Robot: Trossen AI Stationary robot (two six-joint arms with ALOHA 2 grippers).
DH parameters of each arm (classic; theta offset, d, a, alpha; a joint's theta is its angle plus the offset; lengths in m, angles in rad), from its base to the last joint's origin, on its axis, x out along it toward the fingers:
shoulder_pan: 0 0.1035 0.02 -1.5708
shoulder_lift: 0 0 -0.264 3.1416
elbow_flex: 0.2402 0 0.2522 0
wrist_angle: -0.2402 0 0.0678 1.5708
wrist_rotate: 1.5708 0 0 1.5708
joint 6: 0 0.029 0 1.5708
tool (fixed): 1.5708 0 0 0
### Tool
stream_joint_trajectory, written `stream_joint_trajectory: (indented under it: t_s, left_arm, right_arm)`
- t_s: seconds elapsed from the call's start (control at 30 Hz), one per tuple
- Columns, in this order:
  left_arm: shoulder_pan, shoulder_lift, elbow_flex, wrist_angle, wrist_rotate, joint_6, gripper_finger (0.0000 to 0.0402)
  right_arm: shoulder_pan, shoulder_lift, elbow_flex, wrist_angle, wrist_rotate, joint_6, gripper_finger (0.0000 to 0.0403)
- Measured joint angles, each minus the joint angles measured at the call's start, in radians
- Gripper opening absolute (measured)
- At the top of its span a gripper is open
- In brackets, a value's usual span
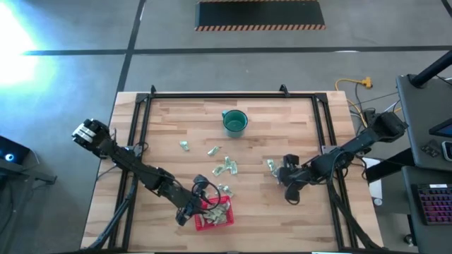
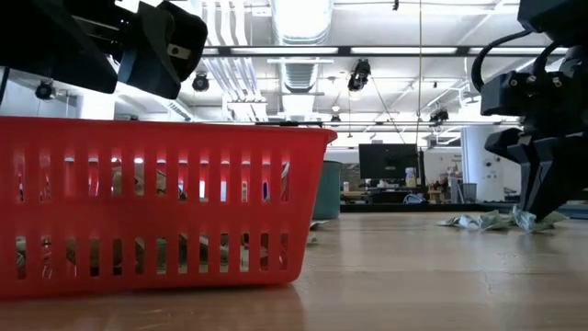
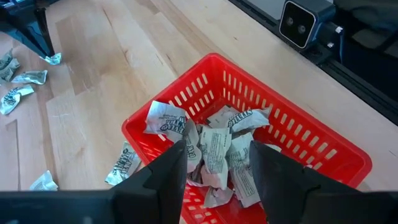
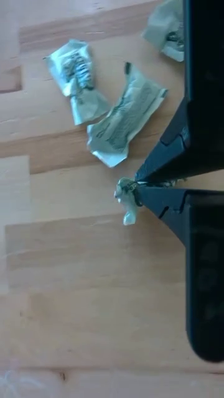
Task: Pick and place items into bin
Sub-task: Put the green stevia packet into the red bin
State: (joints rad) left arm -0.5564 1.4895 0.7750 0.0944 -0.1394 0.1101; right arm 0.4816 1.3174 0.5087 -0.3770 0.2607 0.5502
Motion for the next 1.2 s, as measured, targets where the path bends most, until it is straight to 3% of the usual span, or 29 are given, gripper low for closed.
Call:
stream_joint_trajectory:
  t_s: [0.43, 0.57, 0.73, 0.97, 1.2]
  left_arm:
    - [0.0, 0.0, 0.0, 0.0, 0.0, 0.0, 0.0158]
    - [0.0, -0.008, 0.0, -0.02, -0.017, 0.001, 0.0158]
    - [0.0, -0.054, 0.0, -0.14, -0.125, -0.015, 0.0158]
    - [0.0, -0.117, 0.0, -0.335, -0.231, -0.203, 0.0158]
    - [0.0, -0.141, 0.0, -0.492, -0.241, -0.38, 0.0158]
  right_arm:
    - [0.0, 0.0, 0.059, 0.078, 0.004, -0.182, 0.0008]
    - [0.0, 0.0, 0.067, 0.217, 0.003, -0.341, 0.0008]
    - [0.0, 0.0, 0.077, 0.429, 0.003, -0.559, 0.0008]
    - [0.0, 0.053, 0.074, 0.748, 0.0, -0.772, 0.0008]
    - [-0.002, 0.173, 0.074, 0.977, -0.004, -0.878, 0.0008]
